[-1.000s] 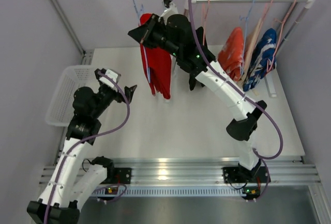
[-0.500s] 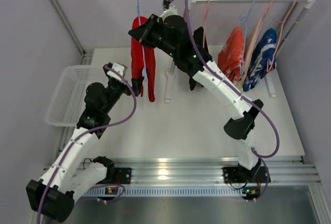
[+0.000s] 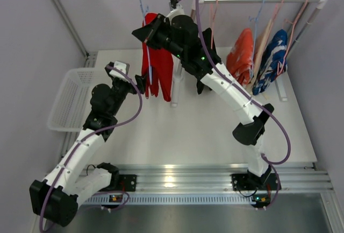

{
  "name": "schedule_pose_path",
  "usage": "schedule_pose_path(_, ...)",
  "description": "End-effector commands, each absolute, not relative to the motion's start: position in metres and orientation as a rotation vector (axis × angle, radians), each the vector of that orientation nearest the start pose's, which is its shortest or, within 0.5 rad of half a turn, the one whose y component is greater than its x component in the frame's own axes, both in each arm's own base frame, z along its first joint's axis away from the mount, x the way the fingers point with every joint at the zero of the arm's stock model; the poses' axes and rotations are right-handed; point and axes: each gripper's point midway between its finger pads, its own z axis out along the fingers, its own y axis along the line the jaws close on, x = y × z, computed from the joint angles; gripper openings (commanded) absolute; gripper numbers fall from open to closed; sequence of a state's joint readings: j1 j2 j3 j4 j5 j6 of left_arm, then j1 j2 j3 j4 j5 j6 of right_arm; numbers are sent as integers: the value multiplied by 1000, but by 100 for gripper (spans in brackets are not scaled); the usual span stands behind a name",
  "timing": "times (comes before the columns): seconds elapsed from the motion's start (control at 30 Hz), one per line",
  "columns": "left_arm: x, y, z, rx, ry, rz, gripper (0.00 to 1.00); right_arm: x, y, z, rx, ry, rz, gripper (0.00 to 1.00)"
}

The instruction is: Remove the trousers from the hanger

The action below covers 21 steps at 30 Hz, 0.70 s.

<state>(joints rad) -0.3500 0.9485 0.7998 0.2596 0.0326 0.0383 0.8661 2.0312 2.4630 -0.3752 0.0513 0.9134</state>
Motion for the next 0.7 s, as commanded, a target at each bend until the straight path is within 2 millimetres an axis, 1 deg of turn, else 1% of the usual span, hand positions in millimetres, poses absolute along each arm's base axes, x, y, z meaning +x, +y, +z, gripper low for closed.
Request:
schedule_pose_path(0.0, 344, -133, 369, 275, 1323, -322, 88, 316, 434, 618, 52, 1304, 1566, 0)
schedule_pose_path(0.17, 349, -132, 371, 258, 1327, -312, 90, 312, 438, 616, 48, 1317, 1580, 0)
schedule_pose_path(0.2, 351, -131, 372, 227, 1335, -325, 90, 310, 439, 616, 44, 1316, 1583, 0)
schedule_pose_path(0.23, 353, -127, 377, 206, 1325, -310, 90, 309, 439, 617, 42, 1315, 1586, 0)
schedule_pose_path(0.33, 360, -119, 380, 164, 1333, -265, 91, 304, 441, 618, 33, 1315, 1596, 0)
schedule_pose_path(0.4, 360, -121, 380, 175, 1336, -270, 93, 303, 443, 618, 31, 1315, 1597, 0)
schedule_pose_path(0.47, 358, -127, 378, 194, 1344, -302, 95, 301, 445, 617, 30, 1318, 1602, 0)
schedule_pose_path(0.5, 358, -130, 377, 197, 1349, -321, 98, 300, 446, 617, 29, 1317, 1604, 0)
schedule_pose_path(0.53, 357, -131, 377, 197, 1348, -334, 99, 298, 447, 618, 26, 1316, 1608, 0)
schedule_pose_path(0.67, 352, -139, 372, 233, 1346, -379, 99, 298, 445, 619, 26, 1312, 1598, 0)
